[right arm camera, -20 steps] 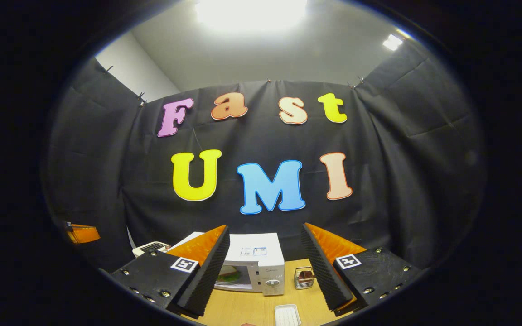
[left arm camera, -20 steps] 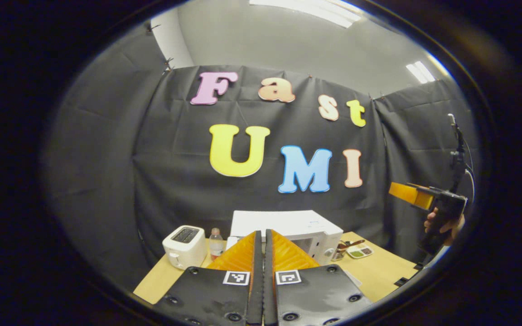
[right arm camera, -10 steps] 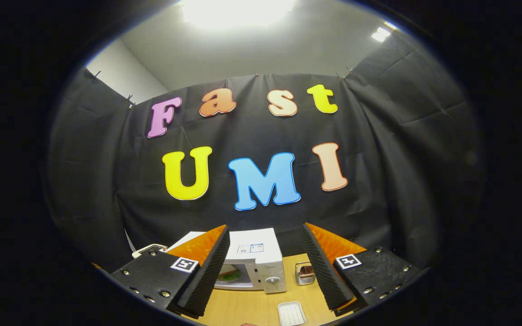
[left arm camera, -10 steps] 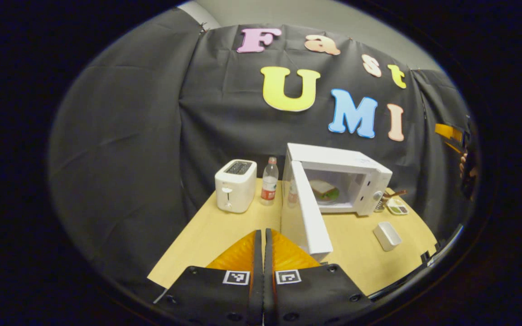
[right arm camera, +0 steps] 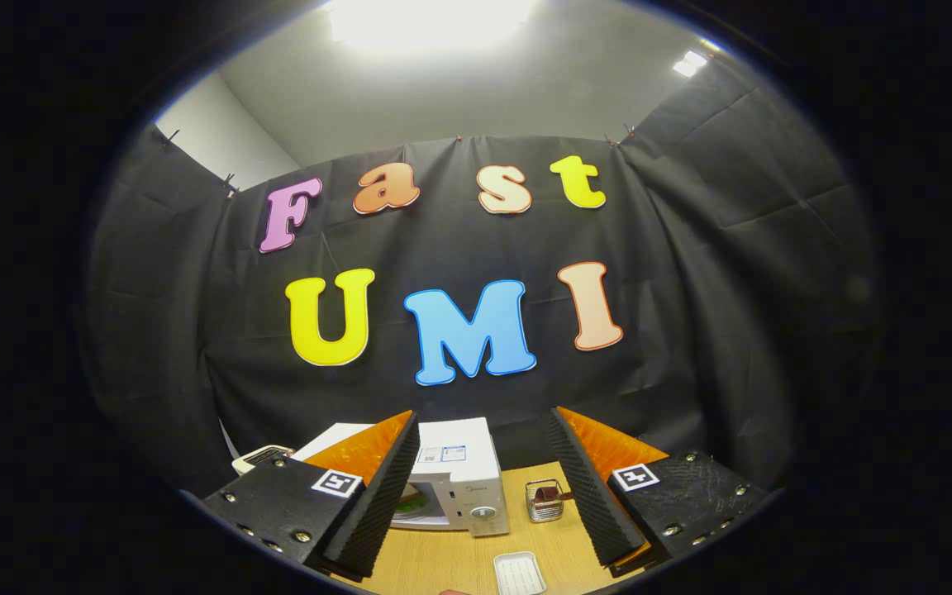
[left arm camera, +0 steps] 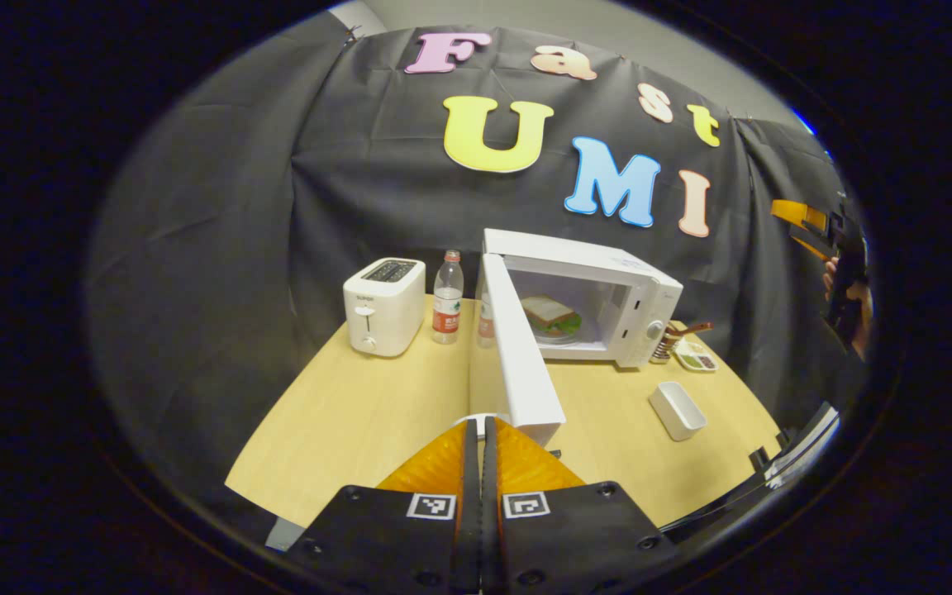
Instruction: Open the microwave oven with the left hand, put the food in, and close the microwave oven.
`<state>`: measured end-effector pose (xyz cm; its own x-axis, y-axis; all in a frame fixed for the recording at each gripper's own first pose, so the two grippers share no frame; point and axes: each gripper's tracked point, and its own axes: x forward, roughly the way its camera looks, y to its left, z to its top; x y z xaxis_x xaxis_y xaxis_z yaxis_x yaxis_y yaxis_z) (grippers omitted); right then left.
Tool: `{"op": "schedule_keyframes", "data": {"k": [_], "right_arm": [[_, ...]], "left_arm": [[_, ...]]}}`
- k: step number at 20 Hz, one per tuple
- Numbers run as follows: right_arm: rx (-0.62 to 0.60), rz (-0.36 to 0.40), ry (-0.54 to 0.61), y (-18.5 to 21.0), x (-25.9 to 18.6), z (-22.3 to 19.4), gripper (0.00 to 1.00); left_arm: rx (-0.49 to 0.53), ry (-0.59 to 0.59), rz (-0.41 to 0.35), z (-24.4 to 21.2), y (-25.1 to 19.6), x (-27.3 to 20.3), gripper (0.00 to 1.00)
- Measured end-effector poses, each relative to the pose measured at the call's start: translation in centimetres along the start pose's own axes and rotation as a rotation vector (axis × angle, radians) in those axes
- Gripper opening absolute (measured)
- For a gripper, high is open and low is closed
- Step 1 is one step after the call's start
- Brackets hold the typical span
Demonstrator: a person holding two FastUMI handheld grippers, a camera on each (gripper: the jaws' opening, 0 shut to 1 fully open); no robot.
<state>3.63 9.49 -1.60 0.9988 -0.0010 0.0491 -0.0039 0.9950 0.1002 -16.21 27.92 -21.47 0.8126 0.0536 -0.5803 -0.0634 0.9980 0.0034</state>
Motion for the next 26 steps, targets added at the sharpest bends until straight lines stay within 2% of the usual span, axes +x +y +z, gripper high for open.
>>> {"op": "schedule_keyframes", "data": {"k": [5,8,9,12,16,26], "right_arm": [[0.003,0.030,0.008,-0.8,1.5,-0.2,0.94],[-0.017,0.044,0.012,-1.7,2.8,-0.3,0.94],[-0.028,0.048,0.010,-2.1,3.1,-0.2,0.94],[-0.060,0.075,-0.012,-2.9,4.1,0.2,0.94],[-0.084,0.106,0.023,-3.7,5.4,-0.9,0.94],[-0.056,0.081,0.079,-7.8,7.6,-2.4,0.94]], "left_arm": [[0.013,0.035,-0.065,-0.4,-5.8,1.4,0.10],[0.027,0.046,-0.095,0.2,-9.5,3.0,0.07],[0.029,0.051,-0.107,0.4,-10.7,3.6,0.09],[0.037,0.066,-0.149,0.8,-14.6,6.3,0.07],[0.058,0.061,-0.189,2.0,-18.9,9.7,0.07],[0.064,0.055,-0.259,5.4,-26.2,17.4,0.07]]}}
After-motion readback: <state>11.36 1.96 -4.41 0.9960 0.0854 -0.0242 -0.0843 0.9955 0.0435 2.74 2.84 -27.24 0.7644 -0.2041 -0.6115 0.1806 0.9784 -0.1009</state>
